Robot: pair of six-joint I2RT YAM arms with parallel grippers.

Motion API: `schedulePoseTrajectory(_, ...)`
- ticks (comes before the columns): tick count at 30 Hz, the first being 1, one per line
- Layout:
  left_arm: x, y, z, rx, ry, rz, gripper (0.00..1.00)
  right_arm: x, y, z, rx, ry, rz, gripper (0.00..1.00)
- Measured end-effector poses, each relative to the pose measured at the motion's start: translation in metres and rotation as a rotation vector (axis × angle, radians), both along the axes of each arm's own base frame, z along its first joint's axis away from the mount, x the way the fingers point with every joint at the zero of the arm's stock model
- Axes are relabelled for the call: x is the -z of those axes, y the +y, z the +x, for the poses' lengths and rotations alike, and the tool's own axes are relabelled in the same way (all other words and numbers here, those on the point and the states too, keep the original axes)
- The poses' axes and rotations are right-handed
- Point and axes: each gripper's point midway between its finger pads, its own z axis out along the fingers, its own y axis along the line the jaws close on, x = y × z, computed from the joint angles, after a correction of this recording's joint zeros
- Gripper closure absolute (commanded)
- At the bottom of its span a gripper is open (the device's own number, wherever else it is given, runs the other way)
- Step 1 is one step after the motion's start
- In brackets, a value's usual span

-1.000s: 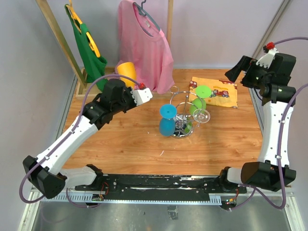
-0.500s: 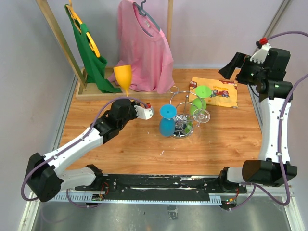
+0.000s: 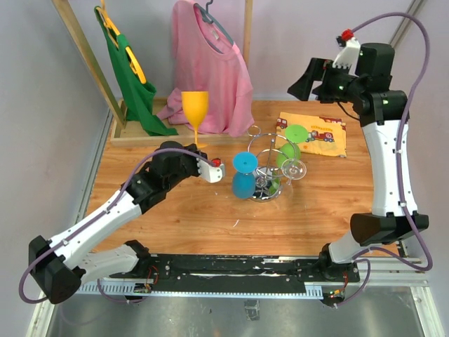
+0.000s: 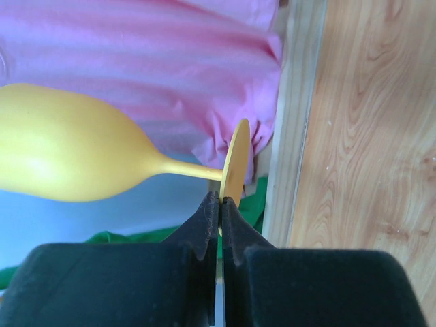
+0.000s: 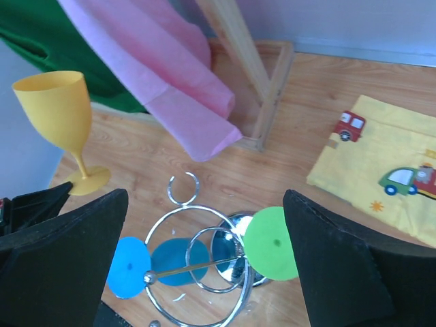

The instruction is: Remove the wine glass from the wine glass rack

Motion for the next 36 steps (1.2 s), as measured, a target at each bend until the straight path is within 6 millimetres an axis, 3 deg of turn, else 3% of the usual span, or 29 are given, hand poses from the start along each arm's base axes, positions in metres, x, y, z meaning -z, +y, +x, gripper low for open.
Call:
schedulePoseTrajectory(9, -0.002, -0.018, -0.031, 0.228, 0.002, 0.085, 1.00, 0.013, 0.068, -0.017, -0.188, 0.064, 0.000, 0.02)
schedulePoseTrajectory(18, 0.003, -0.025, -0.057, 0.402, 0.000, 0.151, 1.00, 0.008, 0.109, -0.039, -0.330, 0.068, 0.011, 0.05)
schedulePoseTrajectory(26, 0.015, -0.022, -0.069, 0.472, -0.020, 0.225, 1.00, 0.017, 0.158, -0.053, -0.473, 0.099, -0.002, 0.08)
schedulePoseTrajectory(36, 0.021, -0.020, -0.073, 0.506, -0.045, 0.275, 1.00, 0.026, 0.194, -0.062, -0.578, 0.126, -0.017, 0.14)
